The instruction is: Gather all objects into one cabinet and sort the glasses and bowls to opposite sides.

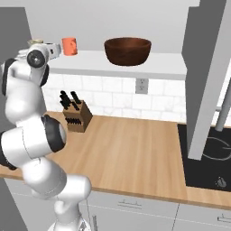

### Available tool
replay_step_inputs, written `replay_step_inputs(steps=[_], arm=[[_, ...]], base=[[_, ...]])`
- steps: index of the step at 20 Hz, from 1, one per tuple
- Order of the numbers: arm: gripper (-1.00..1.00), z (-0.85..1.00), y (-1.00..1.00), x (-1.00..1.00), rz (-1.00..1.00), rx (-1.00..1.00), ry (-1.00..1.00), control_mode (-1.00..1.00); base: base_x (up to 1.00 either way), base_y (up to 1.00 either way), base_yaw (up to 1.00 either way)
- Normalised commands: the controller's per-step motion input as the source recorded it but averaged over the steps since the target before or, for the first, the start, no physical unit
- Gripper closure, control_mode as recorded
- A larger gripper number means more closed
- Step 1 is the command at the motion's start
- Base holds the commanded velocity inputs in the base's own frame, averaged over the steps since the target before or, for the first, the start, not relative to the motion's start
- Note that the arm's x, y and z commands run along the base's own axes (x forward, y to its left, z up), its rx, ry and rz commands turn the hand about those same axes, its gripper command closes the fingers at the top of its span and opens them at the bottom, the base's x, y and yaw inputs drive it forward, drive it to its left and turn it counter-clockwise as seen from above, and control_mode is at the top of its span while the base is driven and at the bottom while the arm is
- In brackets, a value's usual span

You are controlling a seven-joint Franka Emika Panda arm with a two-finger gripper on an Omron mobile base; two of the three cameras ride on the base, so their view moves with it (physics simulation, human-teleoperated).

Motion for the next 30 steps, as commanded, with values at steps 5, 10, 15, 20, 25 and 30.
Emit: replay_step_inputs(steps=[5,10,15,20,25,30], arm=[[-1.0,0.18,-0.38,-0.49,-0.15,0.0,0.0,-1.0],[-1.0,0.6,-0.39,-0.61,-0.2,0.0,0.08,-1.0],[-1.0,0.63,-0.46,-0.61,-0.18,0.0,0.21,-1.0],[-1.0,0.22,-0.28,-0.89,-0.19,-0.01,0.27,-1.0],[-1.0,-0.02,-0.54,-1.0,-0.1,0.0,0.19,-1.0],[-1.0,-0.24,-0.97,-1.0,-0.01,0.04,0.05,-1.0]], base=[[0.0,0.0,0.0],[0.0,0.0,0.0],[0.0,0.0,0.0],[0.0,0.0,0.0],[0.0,0.0,0.0],[0.0,0.0,0.0]])
